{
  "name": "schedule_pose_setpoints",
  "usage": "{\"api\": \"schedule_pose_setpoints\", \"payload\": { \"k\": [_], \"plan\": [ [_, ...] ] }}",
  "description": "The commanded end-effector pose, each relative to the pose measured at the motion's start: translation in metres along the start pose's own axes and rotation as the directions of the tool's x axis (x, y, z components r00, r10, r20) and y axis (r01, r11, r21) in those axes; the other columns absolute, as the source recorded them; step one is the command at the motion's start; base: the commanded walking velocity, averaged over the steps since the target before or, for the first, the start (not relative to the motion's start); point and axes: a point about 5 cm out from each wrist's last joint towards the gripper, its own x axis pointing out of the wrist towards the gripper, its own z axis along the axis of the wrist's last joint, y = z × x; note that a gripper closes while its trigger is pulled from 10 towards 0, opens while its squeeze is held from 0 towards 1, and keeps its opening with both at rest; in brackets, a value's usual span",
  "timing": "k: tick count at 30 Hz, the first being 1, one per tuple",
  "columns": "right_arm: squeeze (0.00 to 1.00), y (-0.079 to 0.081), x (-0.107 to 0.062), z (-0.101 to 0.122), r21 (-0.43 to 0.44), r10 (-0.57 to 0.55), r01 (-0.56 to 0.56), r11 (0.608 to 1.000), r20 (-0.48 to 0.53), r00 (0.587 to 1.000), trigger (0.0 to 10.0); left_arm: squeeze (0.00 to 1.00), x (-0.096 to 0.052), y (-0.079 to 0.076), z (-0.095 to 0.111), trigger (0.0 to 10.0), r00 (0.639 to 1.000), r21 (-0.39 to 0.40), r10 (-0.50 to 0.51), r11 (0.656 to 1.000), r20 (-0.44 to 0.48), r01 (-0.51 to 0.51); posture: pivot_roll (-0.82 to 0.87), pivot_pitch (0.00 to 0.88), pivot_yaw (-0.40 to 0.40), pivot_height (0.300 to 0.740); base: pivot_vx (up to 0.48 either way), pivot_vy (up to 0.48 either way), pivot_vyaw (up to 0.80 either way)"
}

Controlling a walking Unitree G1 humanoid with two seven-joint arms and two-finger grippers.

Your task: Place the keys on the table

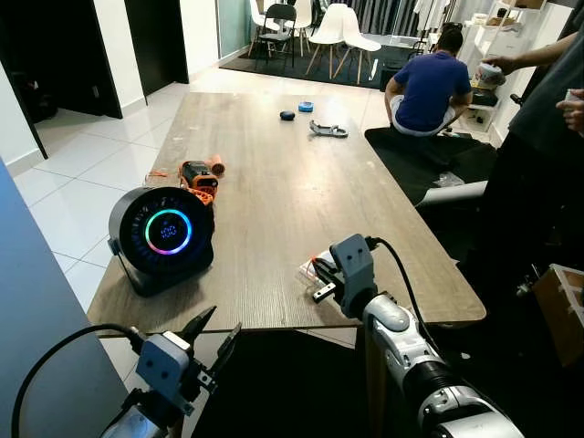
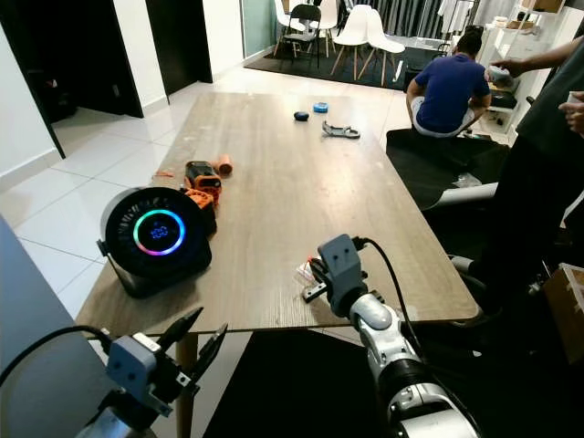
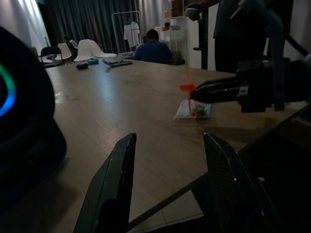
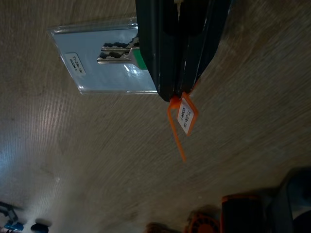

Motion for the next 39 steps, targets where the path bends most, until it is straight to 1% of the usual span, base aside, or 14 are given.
{"api": "schedule_pose_setpoints", "payload": {
  "k": [1, 6, 19, 20, 21, 22, 23, 24, 25, 26, 32, 37, 38, 39],
  "plan": [
    [0.00, 0.002, -0.003, -0.008, 0.011, 0.009, -0.008, 1.000, -0.030, 1.000, 10.0, 0.00, -0.001, -0.003, -0.001, 10.0, 1.000, 0.000, -0.019, 1.000, -0.018, 0.019, 0.10, 0.070, -0.068, 0.740, 0.000, 0.000, 0.00],
    [0.00, 0.009, -0.004, -0.011, -0.005, 0.086, -0.086, 0.996, -0.058, 0.995, 10.0, 0.00, 0.002, -0.003, 0.000, 10.0, 0.999, 0.007, -0.044, 0.999, -0.018, 0.044, 0.10, 0.070, -0.068, 0.740, 0.000, 0.000, 0.00],
    [0.00, 0.003, -0.006, -0.010, 0.002, 0.074, -0.074, 0.997, -0.048, 0.996, 10.0, 0.00, 0.005, -0.003, 0.001, 10.0, 0.999, 0.006, -0.050, 0.999, -0.019, 0.050, 0.10, 0.077, -0.063, 0.740, 0.000, 0.000, 0.00],
    [0.22, 0.002, -0.006, -0.009, 0.013, 0.075, -0.075, 0.997, -0.042, 0.996, 10.0, 0.00, 0.005, -0.003, 0.002, 10.0, 0.999, 0.006, -0.050, 0.999, -0.019, 0.050, 0.10, 0.077, -0.063, 0.740, 0.000, 0.000, 0.00],
    [0.38, 0.002, -0.006, -0.008, 0.018, 0.076, -0.075, 0.997, -0.039, 0.996, 10.0, 0.00, 0.006, -0.002, 0.002, 10.0, 0.999, 0.008, -0.050, 0.999, -0.019, 0.050, 0.10, 0.076, -0.063, 0.740, 0.000, 0.000, 0.00],
    [0.38, 0.002, -0.006, -0.008, 0.018, 0.076, -0.075, 0.997, -0.039, 0.996, 10.0, 0.00, 0.006, -0.002, 0.002, 10.0, 0.999, 0.008, -0.050, 0.999, -0.019, 0.050, 0.10, 0.076, -0.063, 0.740, 0.000, 0.000, 0.00],
    [0.71, 0.001, -0.006, -0.007, 0.021, 0.077, -0.076, 0.997, -0.036, 0.996, 10.0, 0.00, 0.006, -0.002, 0.002, 10.0, 0.999, 0.009, -0.049, 0.999, -0.019, 0.050, 0.10, 0.076, -0.063, 0.740, 0.000, 0.000, 0.00],
    [0.69, 0.000, -0.005, -0.007, 0.025, 0.075, -0.074, 0.997, -0.035, 0.997, 10.0, 0.00, 0.007, -0.002, 0.002, 10.0, 0.999, 0.009, -0.049, 0.999, -0.018, 0.049, 0.10, 0.075, -0.063, 0.740, 0.000, 0.000, 0.00],
    [0.48, 0.000, -0.005, -0.005, 0.045, 0.089, -0.087, 0.995, -0.028, 0.996, 10.0, 0.00, 0.007, -0.002, 0.002, 10.0, 0.999, 0.010, -0.049, 0.999, -0.017, 0.049, 0.10, 0.075, -0.063, 0.740, 0.000, 0.000, 0.00],
    [0.00, 0.000, -0.005, -0.004, 0.059, 0.101, -0.100, 0.993, -0.017, 0.995, 10.0, 0.00, 0.008, -0.002, 0.002, 10.0, 0.999, 0.010, -0.050, 0.999, -0.017, 0.050, 0.10, 0.075, -0.062, 0.740, 0.000, 0.000, 0.00],
    [0.00, -0.004, -0.006, 0.004, 0.064, 0.108, -0.109, 0.992, 0.031, 0.994, 10.0, 0.00, 0.007, -0.001, 0.002, 10.0, 0.999, 0.011, -0.050, 0.999, -0.022, 0.050, 0.10, 0.076, -0.061, 0.740, 0.000, 0.000, 0.00],
    [0.00, -0.004, -0.007, 0.004, 0.076, 0.131, -0.132, 0.988, 0.029, 0.991, 10.0, 0.00, 0.007, -0.001, 0.002, 10.0, 0.998, 0.011, -0.050, 0.999, -0.024, 0.050, 0.10, 0.076, -0.061, 0.740, 0.000, 0.000, 0.00],
    [0.63, -0.003, -0.007, 0.003, 0.076, 0.140, -0.141, 0.987, 0.026, 0.990, 10.0, 0.00, 0.007, -0.001, 0.002, 10.0, 0.998, 0.012, -0.049, 0.999, -0.025, 0.050, 0.10, 0.075, -0.061, 0.740, 0.000, 0.000, 0.00],
    [0.63, -0.003, -0.007, 0.003, 0.076, 0.140, -0.141, 0.987, 0.026, 0.990, 10.0, 0.00, 0.007, -0.001, 0.002, 10.0, 0.998, 0.012, -0.049, 0.999, -0.025, 0.050, 0.10, 0.075, -0.061, 0.740, 0.000, 0.000, 0.00]
  ]
}}
